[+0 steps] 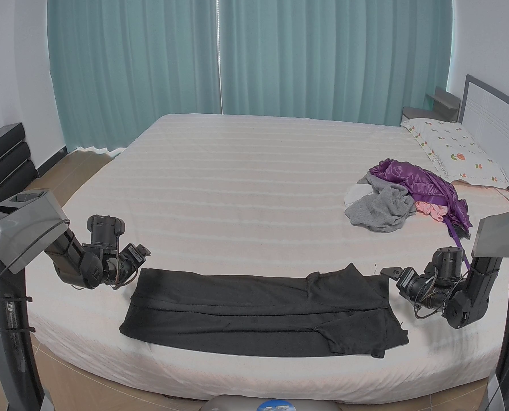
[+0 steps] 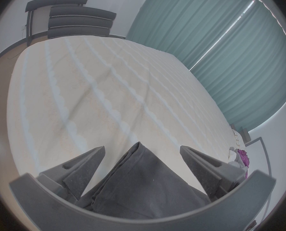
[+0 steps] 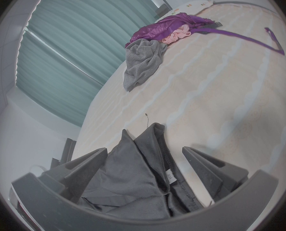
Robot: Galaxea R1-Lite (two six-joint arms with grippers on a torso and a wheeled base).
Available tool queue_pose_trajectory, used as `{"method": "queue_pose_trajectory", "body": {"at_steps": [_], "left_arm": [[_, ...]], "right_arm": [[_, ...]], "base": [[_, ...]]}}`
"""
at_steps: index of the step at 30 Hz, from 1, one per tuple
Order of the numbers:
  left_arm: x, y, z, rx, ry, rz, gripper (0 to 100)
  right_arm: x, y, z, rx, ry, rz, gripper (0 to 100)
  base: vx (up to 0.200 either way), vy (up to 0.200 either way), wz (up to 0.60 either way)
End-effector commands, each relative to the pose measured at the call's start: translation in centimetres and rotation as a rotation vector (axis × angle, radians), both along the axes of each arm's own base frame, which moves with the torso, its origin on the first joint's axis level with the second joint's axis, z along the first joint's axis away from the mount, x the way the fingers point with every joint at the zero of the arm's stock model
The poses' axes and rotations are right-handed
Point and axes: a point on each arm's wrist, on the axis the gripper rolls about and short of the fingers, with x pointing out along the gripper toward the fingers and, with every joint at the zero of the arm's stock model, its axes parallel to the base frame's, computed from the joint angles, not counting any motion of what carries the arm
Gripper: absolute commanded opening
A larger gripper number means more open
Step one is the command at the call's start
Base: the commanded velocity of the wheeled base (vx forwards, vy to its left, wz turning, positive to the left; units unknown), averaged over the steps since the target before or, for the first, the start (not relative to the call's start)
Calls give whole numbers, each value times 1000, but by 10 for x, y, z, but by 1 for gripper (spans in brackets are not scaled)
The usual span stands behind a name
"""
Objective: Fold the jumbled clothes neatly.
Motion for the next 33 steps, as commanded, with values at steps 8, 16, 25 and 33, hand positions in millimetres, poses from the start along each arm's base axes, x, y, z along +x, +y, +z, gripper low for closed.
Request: {"method": "queue_pose_trajectory", "body": {"at_steps": [8,16,25,33], "left_arm": [[14,-5,-29,53,42,-60,100],[15,-6,-30,54,42,-61,100],[17,-5,-32,60,39,-52,0],[19,-3,-30,63,32,-4,0]], "right_arm": [[7,0,-9,38,16,1,100],[7,2,-12,39,19,4,100],[7,2,-13,37,21,7,100],[8,2,-12,38,16,7,100]], "base": [[0,0,0],[0,0,0],[0,0,0],[0,0,0]]}}
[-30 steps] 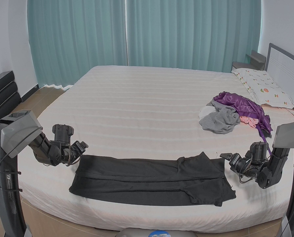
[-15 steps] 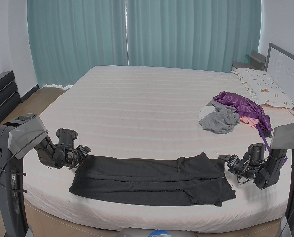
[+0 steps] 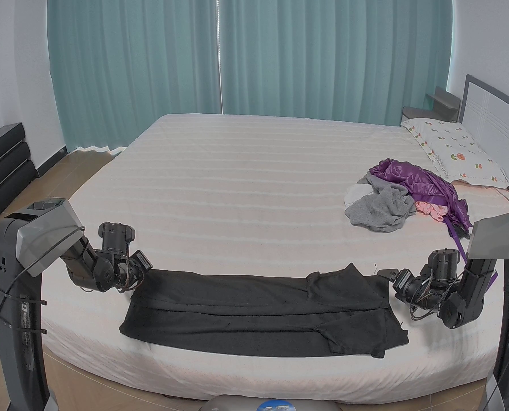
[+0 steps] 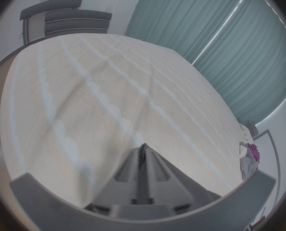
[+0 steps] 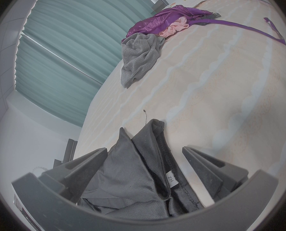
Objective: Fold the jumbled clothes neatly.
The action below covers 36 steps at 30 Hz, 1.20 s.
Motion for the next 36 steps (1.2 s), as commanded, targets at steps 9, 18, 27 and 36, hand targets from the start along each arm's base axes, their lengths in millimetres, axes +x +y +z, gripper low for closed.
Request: {"method": "queue_pose_trajectory", "body": {"at_steps": [9,18,27,36], "left_arm": [[1,9,1,25,-11,82,0],[1,9,0,27,-7,80,0],[1,8,-3,26,-2,79,0],[1,8,-3,26,-1,79,0]], "right_arm": [[19,5,-1,-7,-37,4,100],[41,2,-6,-32,-22,-25,100],[51,7,-20,-113,-31,-35,100],[52,8,-19,-112,-37,-34,0]], "base": [[0,0,0],[0,0,0],[0,0,0],[0,0,0]]}}
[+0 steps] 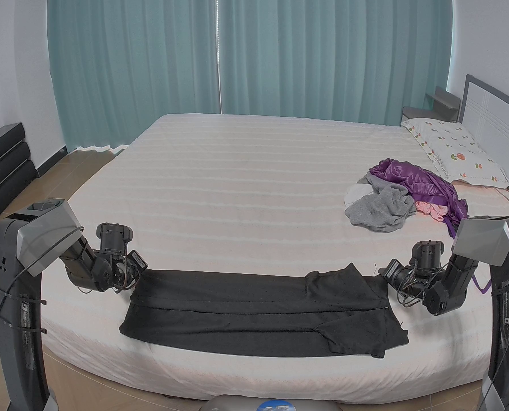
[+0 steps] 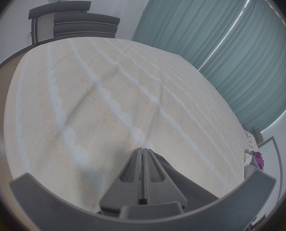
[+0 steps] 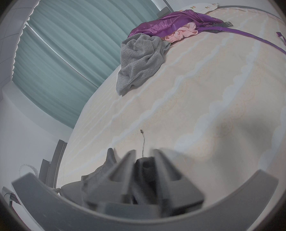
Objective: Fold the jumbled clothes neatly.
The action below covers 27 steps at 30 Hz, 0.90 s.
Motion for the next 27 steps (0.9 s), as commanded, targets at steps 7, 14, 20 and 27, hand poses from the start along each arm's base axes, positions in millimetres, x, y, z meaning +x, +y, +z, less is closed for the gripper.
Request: {"method": "queue_pose_trajectory", "body": {"at_steps": [7,14,20,27], "left_arm": [[0,-1,-2,1,3,-2,0],[2,0,-1,1,-3,-1,0],[1,0,0,-1,0,-1,100],[-6,2,7,-7,1,5,100]], "right_arm": [[6,-10,3,4,-24,-26,0],[6,-10,2,4,-20,-30,0],[5,-10,3,5,-20,-29,100],[-2,-11,11,33,-21,-37,100]], "base": [[0,0,0],[0,0,0],[0,0,0],[0,0,0]]}}
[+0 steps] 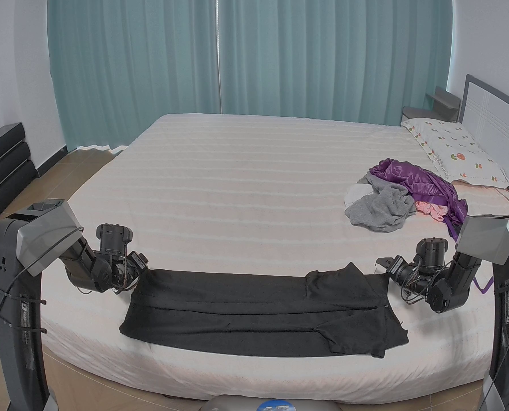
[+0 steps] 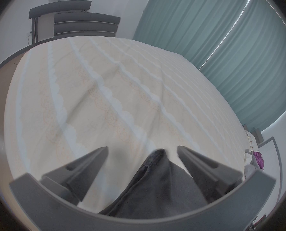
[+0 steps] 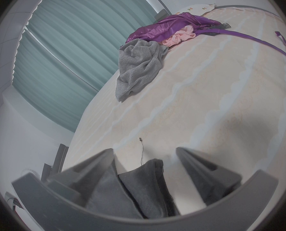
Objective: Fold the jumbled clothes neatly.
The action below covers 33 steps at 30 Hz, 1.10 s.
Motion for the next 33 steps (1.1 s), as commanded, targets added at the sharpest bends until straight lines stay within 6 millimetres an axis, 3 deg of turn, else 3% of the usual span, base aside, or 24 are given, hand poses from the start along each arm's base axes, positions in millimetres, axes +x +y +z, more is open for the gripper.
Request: {"method": "queue_pose_trajectory", "body": {"at_steps": [1,6,13,22,29,33], "left_arm": [[-8,3,12,-3,-6,6,100],[-26,3,26,-25,1,-5,100],[-31,2,33,-68,-8,27,100],[-40,-8,23,-80,46,-128,100],[-29,-9,14,-30,33,-184,100],[-24,-10,-2,37,42,-249,100]], "right_arm": [[-6,0,8,27,0,-12,100],[-13,0,18,93,10,-36,100],[-20,-4,17,102,29,-42,100],[-21,-3,16,102,31,-40,100],[-21,0,15,101,34,-34,100],[-21,0,15,101,34,-34,100]], "base": [[0,0,0],[0,0,0],[-57,0,0],[-22,0,0],[0,0,0],[0,0,0]]}}
